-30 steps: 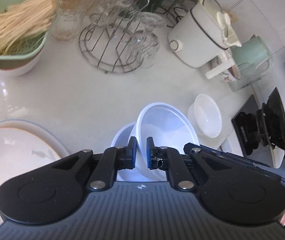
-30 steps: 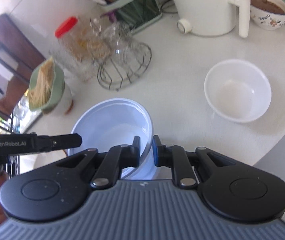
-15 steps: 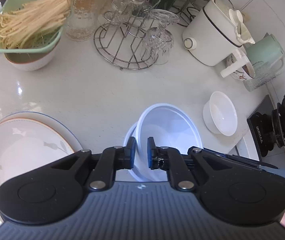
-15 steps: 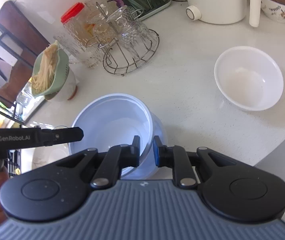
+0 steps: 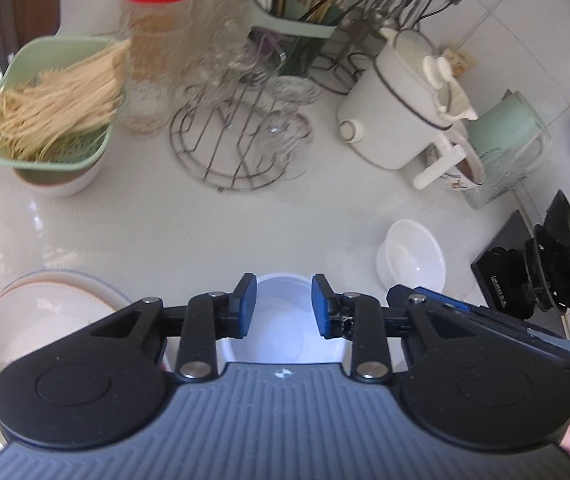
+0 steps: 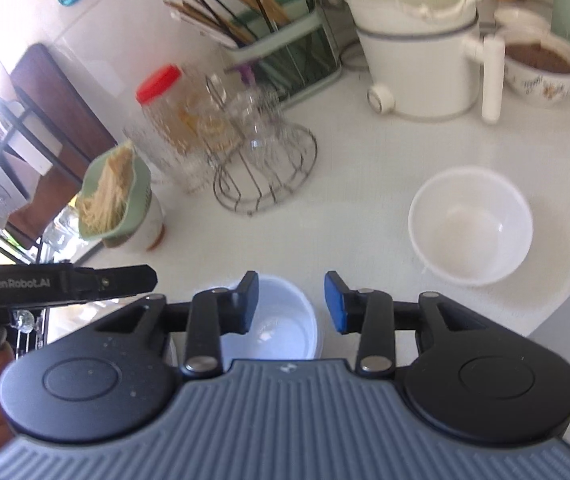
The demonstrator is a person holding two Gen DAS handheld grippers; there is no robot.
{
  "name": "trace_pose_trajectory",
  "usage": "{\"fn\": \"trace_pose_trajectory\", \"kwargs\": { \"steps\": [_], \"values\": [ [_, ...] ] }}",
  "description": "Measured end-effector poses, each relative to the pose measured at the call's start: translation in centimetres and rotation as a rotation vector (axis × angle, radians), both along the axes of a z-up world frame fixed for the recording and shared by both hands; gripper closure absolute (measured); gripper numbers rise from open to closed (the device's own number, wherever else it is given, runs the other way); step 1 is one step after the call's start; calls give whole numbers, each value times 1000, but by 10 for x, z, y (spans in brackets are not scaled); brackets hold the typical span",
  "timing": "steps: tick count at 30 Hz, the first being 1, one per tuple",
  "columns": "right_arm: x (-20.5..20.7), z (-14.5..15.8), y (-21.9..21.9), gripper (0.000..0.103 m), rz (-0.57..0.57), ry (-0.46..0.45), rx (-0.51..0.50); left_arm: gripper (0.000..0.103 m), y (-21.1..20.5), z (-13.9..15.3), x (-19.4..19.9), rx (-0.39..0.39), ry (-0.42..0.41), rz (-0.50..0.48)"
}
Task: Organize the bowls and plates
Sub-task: 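Open both grippers and lift them off the bowl stack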
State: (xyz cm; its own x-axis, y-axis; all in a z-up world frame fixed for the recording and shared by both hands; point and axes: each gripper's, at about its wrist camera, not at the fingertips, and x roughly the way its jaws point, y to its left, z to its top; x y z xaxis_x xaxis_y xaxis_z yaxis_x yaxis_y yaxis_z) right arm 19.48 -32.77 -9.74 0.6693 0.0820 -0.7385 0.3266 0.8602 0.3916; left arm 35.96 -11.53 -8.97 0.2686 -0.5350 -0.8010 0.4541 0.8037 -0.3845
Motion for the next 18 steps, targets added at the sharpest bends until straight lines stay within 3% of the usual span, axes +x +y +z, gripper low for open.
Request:
{"fn": "trace_pose_trajectory", "kwargs": {
  "steps": [9, 18],
  "values": [
    [-12, 27, -9, 63, -41, -83, -69, 68, -15, 21, -9, -10, -72, -43],
    [-14, 31, -21, 63, -39, -105, -89, 68, -30, 23, -9, -36, -80, -43]
  ]
}}
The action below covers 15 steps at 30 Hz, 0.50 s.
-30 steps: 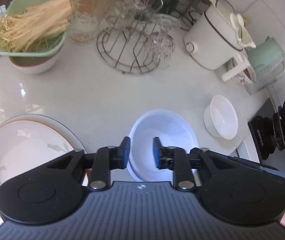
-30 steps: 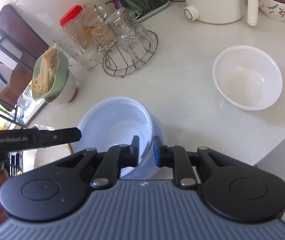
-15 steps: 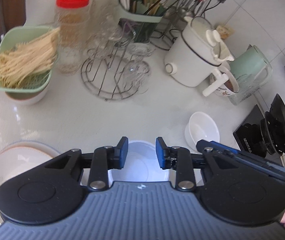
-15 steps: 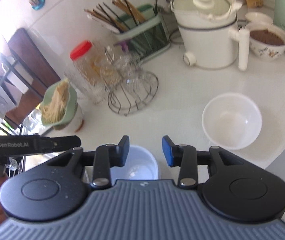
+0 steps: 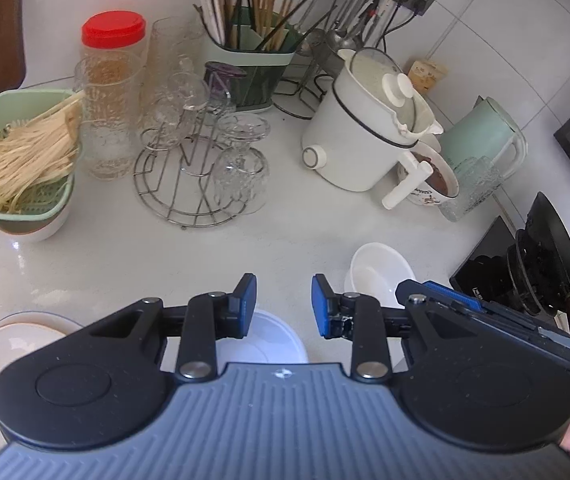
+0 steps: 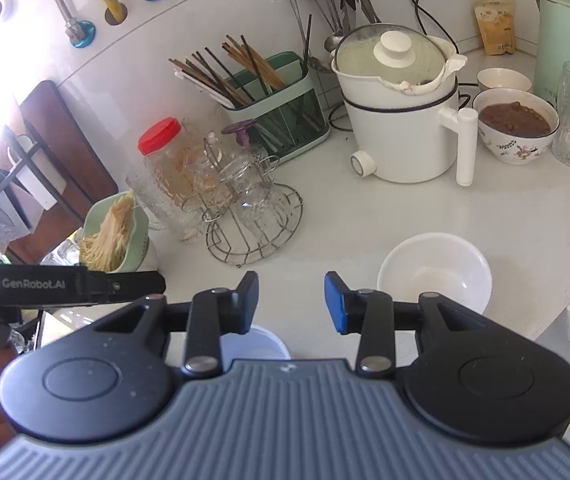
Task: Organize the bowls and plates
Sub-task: 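Move both grippers to the loose white bowl on the counter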
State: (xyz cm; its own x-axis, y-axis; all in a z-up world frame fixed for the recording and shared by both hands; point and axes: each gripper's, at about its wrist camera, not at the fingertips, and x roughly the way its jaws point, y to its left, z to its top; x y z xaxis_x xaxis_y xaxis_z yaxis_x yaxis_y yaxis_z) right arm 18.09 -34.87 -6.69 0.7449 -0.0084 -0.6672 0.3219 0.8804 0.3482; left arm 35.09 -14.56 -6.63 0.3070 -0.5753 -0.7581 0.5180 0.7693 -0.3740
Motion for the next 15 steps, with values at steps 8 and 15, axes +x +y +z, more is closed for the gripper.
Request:
{"fn": "trace_pose_trajectory", "kwargs": {
  "steps": [8, 15],
  "values": [
    [-7, 0, -16, 63, -21, -14, -14, 68, -22, 1, -4, 6, -10, -15],
    [-16, -3, -38, 63, -50, -16, -26, 68, -49, 0, -11, 12, -18, -40]
  ]
}}
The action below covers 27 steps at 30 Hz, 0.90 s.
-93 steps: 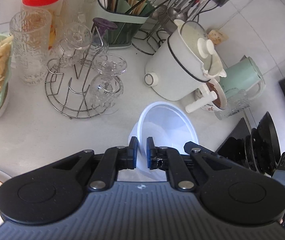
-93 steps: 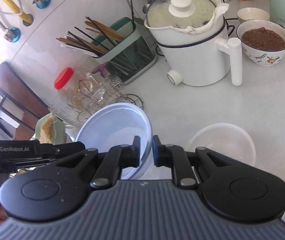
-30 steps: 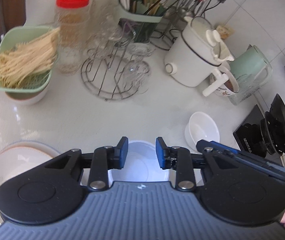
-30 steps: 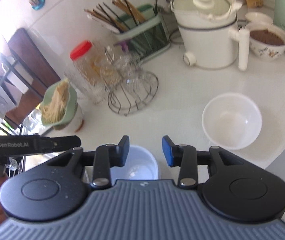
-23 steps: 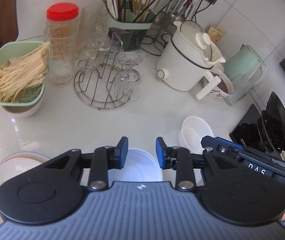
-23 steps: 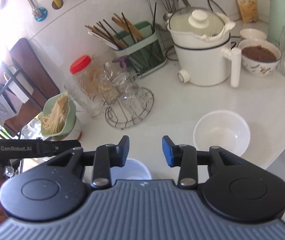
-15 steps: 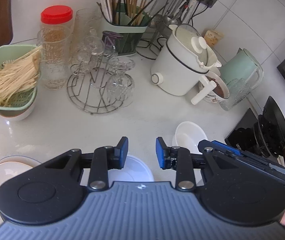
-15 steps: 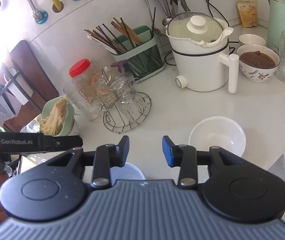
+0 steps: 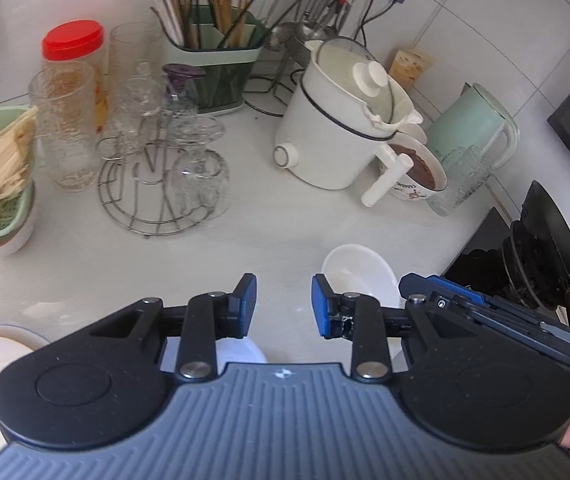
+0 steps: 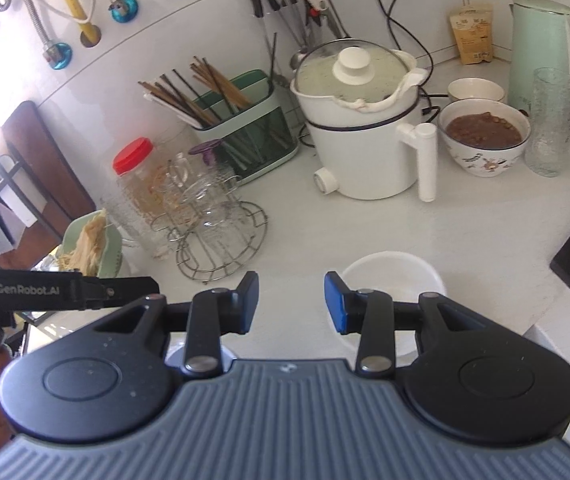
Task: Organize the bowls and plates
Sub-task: 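Move both grippers to the loose white bowl on the counter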
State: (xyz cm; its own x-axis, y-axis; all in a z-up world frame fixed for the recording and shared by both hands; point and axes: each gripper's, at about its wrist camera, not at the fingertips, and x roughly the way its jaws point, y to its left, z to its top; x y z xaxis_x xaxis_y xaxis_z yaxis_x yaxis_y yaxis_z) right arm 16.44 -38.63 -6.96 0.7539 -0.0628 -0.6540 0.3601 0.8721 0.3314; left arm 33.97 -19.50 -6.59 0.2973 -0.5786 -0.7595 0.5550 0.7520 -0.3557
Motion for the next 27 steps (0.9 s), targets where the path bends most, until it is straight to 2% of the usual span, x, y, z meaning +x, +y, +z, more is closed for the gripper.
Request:
{"fn": "trace_pose_trajectory", "kwargs": {
  "steps": [16, 20, 25, 27],
  "values": [
    [-26, -15, -39, 63, -26, -2, -32, 66, -49, -15, -22, 39, 9, -38],
    [-30, -25, -45, 63, -45, 12, -32, 62, -61, -25, -23, 48, 16, -48],
    [-28, -38, -49, 63, -69, 23, -111, 60, -80, -46, -19, 85, 23, -71],
    [-29, -44, -52, 63, -83, 17, -112, 58, -89, -52, -14, 101, 24, -82]
  ]
}}
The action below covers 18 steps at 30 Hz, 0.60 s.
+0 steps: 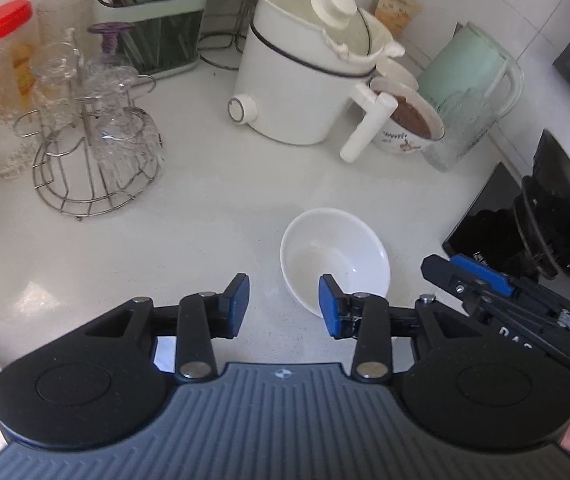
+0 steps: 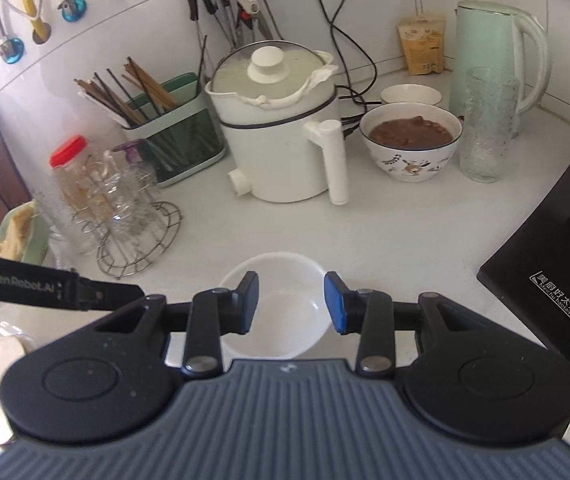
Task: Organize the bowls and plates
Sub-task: 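Move both grippers to the loose white bowl on the counter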
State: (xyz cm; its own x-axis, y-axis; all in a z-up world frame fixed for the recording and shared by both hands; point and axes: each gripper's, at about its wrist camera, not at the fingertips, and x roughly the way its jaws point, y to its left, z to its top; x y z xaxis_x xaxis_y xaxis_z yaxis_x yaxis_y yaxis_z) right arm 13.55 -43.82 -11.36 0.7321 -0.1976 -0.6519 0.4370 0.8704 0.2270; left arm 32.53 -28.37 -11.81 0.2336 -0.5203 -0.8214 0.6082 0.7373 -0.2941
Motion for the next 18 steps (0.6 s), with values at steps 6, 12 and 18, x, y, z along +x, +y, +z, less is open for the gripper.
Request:
{"fn": "trace_pose_trajectory", "kwargs": {
  "steps": [6, 12, 18],
  "values": [
    [5, -16, -9, 48, -10, 15, 19, 51, -30, -14, 23, 23, -6, -10],
    [19, -30, -12, 45, -8, 21, -12, 51, -54, -42, 38, 58, 40, -43],
    [37, -53, -19, 47, 0, 78, 20, 51, -71, -70, 51, 108, 106, -81]
  ]
}}
